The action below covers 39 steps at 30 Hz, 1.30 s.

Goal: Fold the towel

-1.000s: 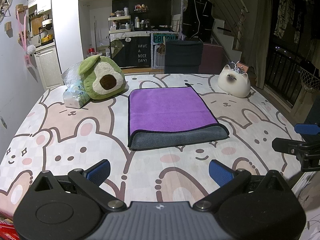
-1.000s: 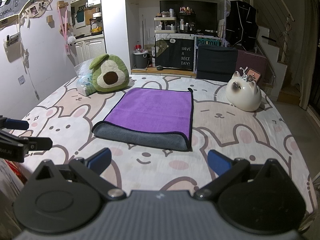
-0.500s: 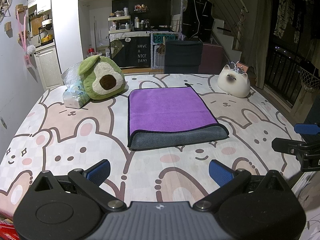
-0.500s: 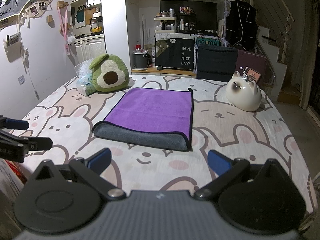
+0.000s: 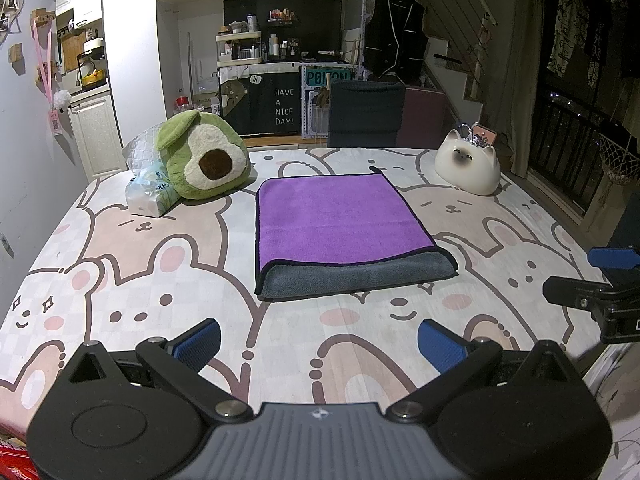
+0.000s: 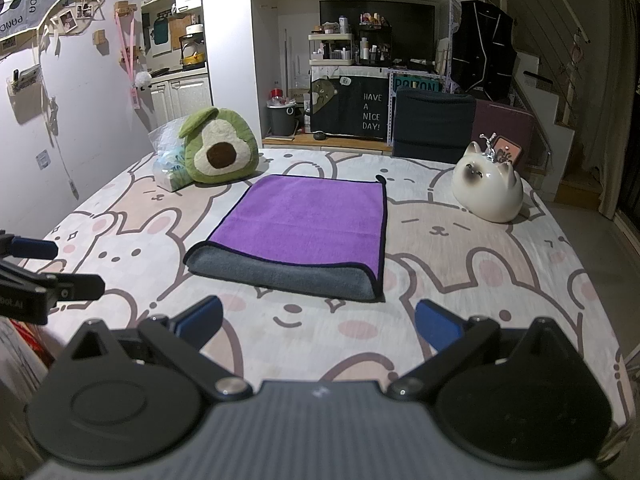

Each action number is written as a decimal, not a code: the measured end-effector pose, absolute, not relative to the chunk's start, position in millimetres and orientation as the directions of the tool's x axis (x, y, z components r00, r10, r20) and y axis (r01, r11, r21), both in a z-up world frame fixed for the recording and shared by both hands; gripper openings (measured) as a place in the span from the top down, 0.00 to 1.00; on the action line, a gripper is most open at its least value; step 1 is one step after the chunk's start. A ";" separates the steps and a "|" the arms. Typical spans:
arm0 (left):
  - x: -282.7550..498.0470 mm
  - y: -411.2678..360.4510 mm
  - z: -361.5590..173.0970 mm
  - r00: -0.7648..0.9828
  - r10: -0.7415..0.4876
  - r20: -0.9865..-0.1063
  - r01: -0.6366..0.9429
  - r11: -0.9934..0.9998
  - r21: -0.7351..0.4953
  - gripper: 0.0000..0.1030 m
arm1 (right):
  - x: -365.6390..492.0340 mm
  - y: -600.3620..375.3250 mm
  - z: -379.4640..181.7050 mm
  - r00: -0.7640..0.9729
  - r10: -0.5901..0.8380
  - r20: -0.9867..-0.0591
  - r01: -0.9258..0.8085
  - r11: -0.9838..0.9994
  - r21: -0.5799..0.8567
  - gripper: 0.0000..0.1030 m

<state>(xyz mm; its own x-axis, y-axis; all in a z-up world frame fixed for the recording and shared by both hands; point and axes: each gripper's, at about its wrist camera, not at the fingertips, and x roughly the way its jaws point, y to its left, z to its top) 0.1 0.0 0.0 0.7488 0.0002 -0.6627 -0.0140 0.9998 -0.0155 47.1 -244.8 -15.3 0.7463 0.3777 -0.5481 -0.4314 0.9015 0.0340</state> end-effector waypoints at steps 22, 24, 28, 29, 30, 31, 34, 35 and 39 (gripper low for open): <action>-0.2 -0.5 5.4 0.755 -0.006 -0.655 -0.013 1.000 -0.023 0.00 | 46.7 -244.0 -13.3 0.755 0.381 -0.533 -0.437 0.899 0.024 0.00; 0.1 -0.5 6.9 0.753 -0.004 -0.657 -0.016 1.000 -0.025 0.00 | 47.5 -243.9 -13.1 0.753 0.380 -0.537 -0.437 0.899 0.023 0.00; 7.0 0.9 12.8 0.754 -0.006 -0.657 -0.022 0.999 -0.035 0.00 | 50.4 -242.2 -11.9 0.749 0.377 -0.545 -0.446 0.895 0.007 0.00; 8.4 1.4 14.3 0.755 -0.007 -0.656 -0.023 0.999 -0.037 0.00 | 51.8 -241.7 -10.6 0.749 0.377 -0.545 -0.449 0.894 0.001 0.00; 9.8 2.0 15.6 0.756 -0.007 -0.655 -0.023 0.999 -0.038 0.00 | 53.0 -240.6 -8.5 0.753 0.374 -0.542 -0.449 0.893 -0.008 0.00; 11.7 2.4 17.3 0.757 -0.004 -0.653 -0.024 0.999 -0.034 0.00 | 53.6 -240.0 -7.4 0.757 0.371 -0.538 -0.449 0.893 -0.016 0.00; 18.4 3.3 21.3 0.760 0.005 -0.649 -0.024 1.000 -0.020 0.00 | 58.5 -238.4 -3.0 0.768 0.368 -0.525 -0.453 0.890 -0.039 0.00; 21.4 4.5 22.5 0.760 0.007 -0.649 -0.025 1.000 -0.017 0.00 | 60.4 -238.1 -1.9 0.767 0.369 -0.525 -0.457 0.889 -0.043 0.00; 32.2 7.1 26.7 0.761 0.025 -0.649 -0.030 1.000 0.003 0.00 | 67.2 -236.9 0.1 0.772 0.363 -0.521 -0.458 0.887 -0.061 0.00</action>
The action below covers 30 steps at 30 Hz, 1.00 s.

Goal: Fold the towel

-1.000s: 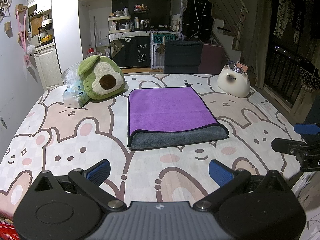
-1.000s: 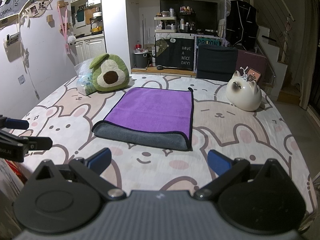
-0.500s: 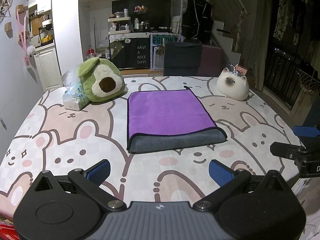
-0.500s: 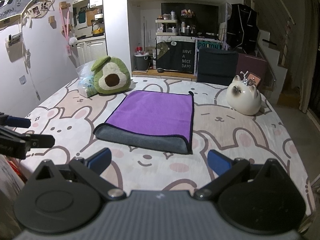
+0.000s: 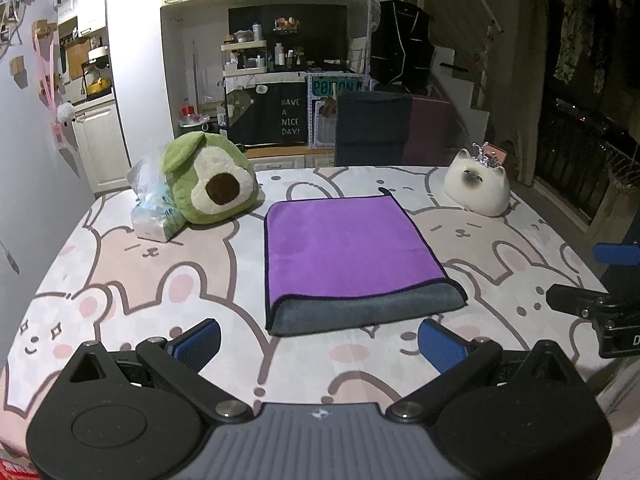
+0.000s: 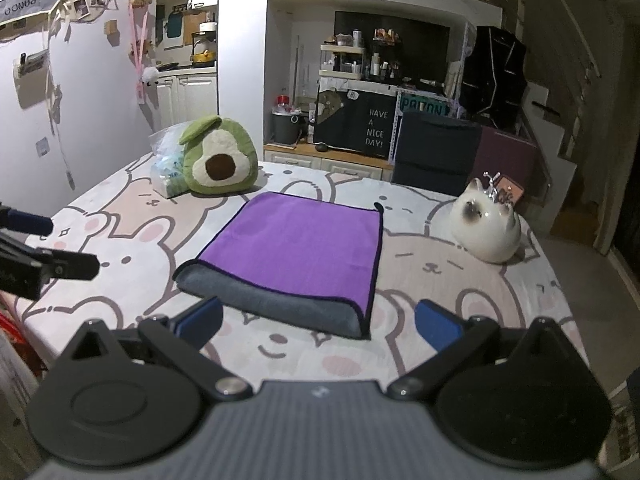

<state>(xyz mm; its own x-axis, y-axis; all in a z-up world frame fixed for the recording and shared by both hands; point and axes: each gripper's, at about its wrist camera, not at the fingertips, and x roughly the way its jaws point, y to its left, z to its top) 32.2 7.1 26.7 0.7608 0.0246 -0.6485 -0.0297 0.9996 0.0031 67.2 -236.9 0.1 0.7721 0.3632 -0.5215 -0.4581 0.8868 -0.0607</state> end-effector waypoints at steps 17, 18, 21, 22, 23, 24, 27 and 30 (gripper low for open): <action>90.6 25.1 29.7 0.752 0.011 -0.659 0.015 0.999 0.033 0.00 | 114.1 -233.2 9.0 0.769 0.335 -0.544 -0.457 0.884 -0.102 0.00; 96.3 28.2 28.2 0.749 0.011 -0.662 0.013 0.999 0.031 0.00 | 119.1 -233.2 9.3 0.767 0.339 -0.545 -0.459 0.883 -0.097 0.00; 110.0 36.8 23.0 0.747 0.014 -0.664 0.004 1.000 0.026 0.00 | 130.1 -235.5 10.0 0.759 0.348 -0.550 -0.465 0.881 -0.084 0.00; 114.1 39.9 21.0 0.748 0.016 -0.663 0.000 1.000 0.024 0.00 | 133.7 -236.2 9.8 0.760 0.348 -0.549 -0.465 0.881 -0.085 0.00; 117.2 42.4 19.5 0.750 0.017 -0.662 -0.003 1.000 0.022 0.00 | 137.2 -237.0 9.0 0.761 0.347 -0.549 -0.465 0.881 -0.088 0.00; 122.2 46.0 17.1 0.750 0.018 -0.661 -0.006 1.000 0.021 0.00 | 141.1 -237.9 8.3 0.761 0.346 -0.549 -0.465 0.881 -0.089 0.00; 132.5 53.5 9.9 0.747 0.013 -0.665 -0.009 1.000 0.010 0.00 | 155.2 -242.5 4.6 0.762 0.349 -0.546 -0.462 0.883 -0.080 0.00; 142.2 61.3 0.9 0.741 0.004 -0.672 -0.010 1.000 -0.005 0.00 | 170.8 -245.4 -1.3 0.765 0.351 -0.540 -0.458 0.886 -0.075 0.00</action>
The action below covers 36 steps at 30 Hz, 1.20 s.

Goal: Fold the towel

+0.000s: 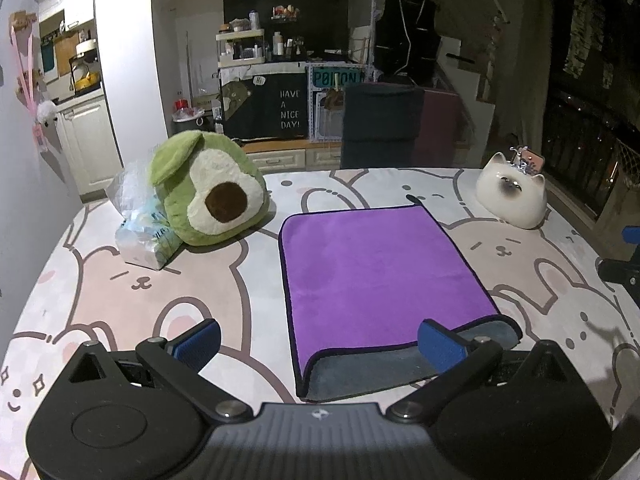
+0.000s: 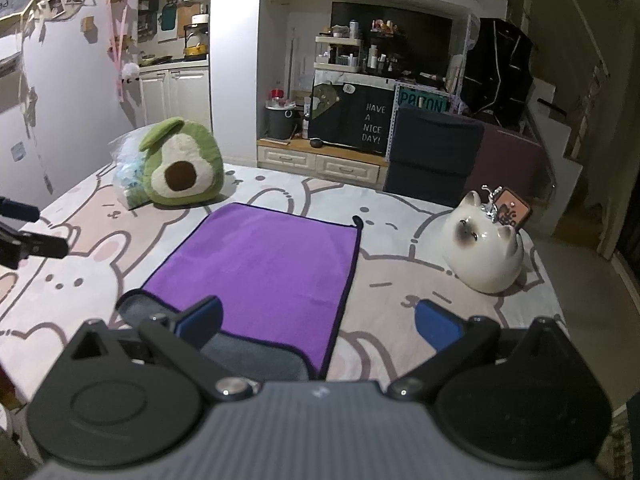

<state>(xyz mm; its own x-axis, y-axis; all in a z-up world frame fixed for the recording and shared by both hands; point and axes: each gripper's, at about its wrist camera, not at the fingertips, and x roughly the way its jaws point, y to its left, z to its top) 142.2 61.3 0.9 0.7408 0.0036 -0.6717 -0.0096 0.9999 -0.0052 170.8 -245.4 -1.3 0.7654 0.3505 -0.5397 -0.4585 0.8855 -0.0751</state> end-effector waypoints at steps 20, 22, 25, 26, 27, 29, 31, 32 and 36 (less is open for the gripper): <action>180.1 83.3 -74.7 0.708 -0.076 -0.702 0.107 0.994 0.000 0.00 | 228.2 -256.3 -67.4 0.750 0.474 -0.461 -0.495 0.865 0.084 0.00; 181.6 84.2 -83.5 0.706 -0.080 -0.704 0.112 0.994 0.000 0.00 | 230.9 -254.3 -74.7 0.743 0.472 -0.475 -0.496 0.864 0.083 0.00; 180.9 89.1 -94.4 0.721 -0.116 -0.683 0.128 0.991 -0.033 0.00 | 237.0 -250.1 -84.8 0.743 0.453 -0.493 -0.496 0.867 0.049 0.00; 181.5 90.8 -96.9 0.720 -0.139 -0.680 0.139 0.989 -0.054 0.00 | 238.1 -249.2 -87.5 0.745 0.445 -0.497 -0.489 0.871 0.047 0.00; 182.8 94.1 -100.1 0.714 -0.174 -0.678 0.155 0.984 -0.089 0.00 | 239.0 -248.7 -90.8 0.743 0.445 -0.500 -0.489 0.871 0.048 0.00; 184.7 100.8 -104.6 0.701 -0.245 -0.669 0.181 0.969 -0.166 0.00 | 241.9 -247.3 -96.2 0.733 0.450 -0.510 -0.495 0.867 0.054 0.00; 185.0 107.3 -108.4 0.703 -0.284 -0.652 0.170 0.957 -0.233 0.00 | 243.3 -246.3 -100.9 0.718 0.467 -0.516 -0.514 0.856 0.060 0.00; 184.8 108.3 -108.9 0.707 -0.290 -0.645 0.168 0.955 -0.245 0.00 | 244.9 -245.4 -103.9 0.706 0.475 -0.526 -0.525 0.849 0.061 0.00; 187.0 108.6 -110.7 0.696 -0.312 -0.646 0.192 0.949 -0.252 0.01 | 248.5 -242.1 -115.8 0.660 0.507 -0.555 -0.572 0.818 0.067 0.00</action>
